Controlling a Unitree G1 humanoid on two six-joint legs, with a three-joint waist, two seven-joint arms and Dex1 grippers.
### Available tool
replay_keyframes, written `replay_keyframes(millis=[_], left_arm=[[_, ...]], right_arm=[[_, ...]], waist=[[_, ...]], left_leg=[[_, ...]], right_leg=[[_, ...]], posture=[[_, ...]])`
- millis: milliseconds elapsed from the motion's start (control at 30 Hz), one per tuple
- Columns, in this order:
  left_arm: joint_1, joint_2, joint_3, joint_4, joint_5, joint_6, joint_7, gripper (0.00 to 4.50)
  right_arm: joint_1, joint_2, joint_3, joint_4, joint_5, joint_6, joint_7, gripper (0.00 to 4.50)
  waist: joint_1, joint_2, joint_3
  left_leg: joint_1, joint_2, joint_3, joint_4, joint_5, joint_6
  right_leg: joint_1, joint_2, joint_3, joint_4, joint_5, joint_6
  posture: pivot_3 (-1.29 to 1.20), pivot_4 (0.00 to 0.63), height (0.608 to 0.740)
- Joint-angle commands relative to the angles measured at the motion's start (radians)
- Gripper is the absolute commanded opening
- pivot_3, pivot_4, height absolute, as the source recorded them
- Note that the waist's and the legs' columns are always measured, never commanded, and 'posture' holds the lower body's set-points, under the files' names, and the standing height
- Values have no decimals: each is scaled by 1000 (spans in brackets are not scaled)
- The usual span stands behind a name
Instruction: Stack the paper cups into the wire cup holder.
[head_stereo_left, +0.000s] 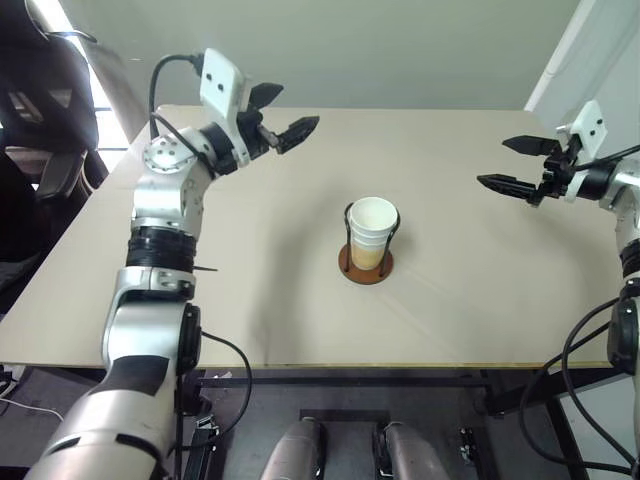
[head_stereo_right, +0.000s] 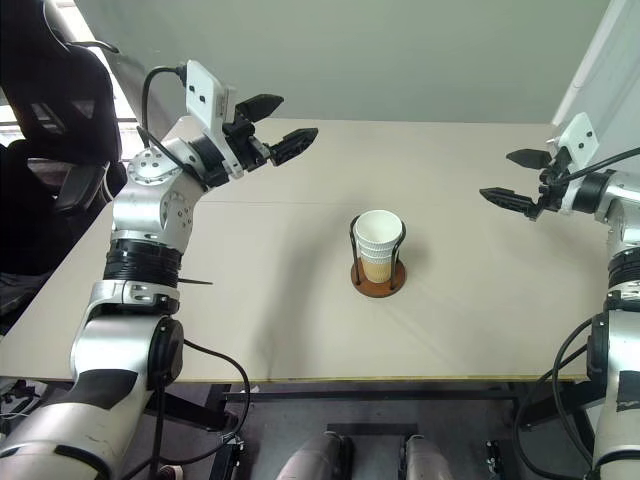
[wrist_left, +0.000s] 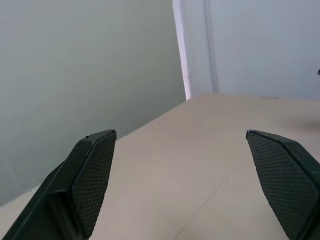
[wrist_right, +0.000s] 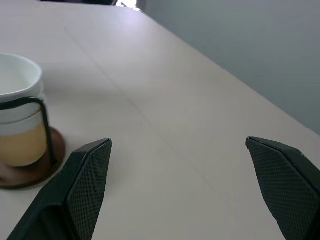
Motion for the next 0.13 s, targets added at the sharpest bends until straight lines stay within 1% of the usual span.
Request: replay_keyframes(millis=[33,133], left_arm=[[-2,-15,54,-23,0,-51,72,4452],[17,-30,70,-6,6,-66,111,4452]], right_arm=[[1,16,-57,-40,3,4,-75,4431],[7,44,-79,-33,2,18,-135,4431]], waist=[[0,0,0],[-2,0,0]], left_leg=[[0,0,0,0,0,0],[0,0,0,-1,0,0]], right_leg=[[0,0,0,0,1,2],[0,0,0,-1,2,2]], posture=[[0,150,740],[0,150,740]])
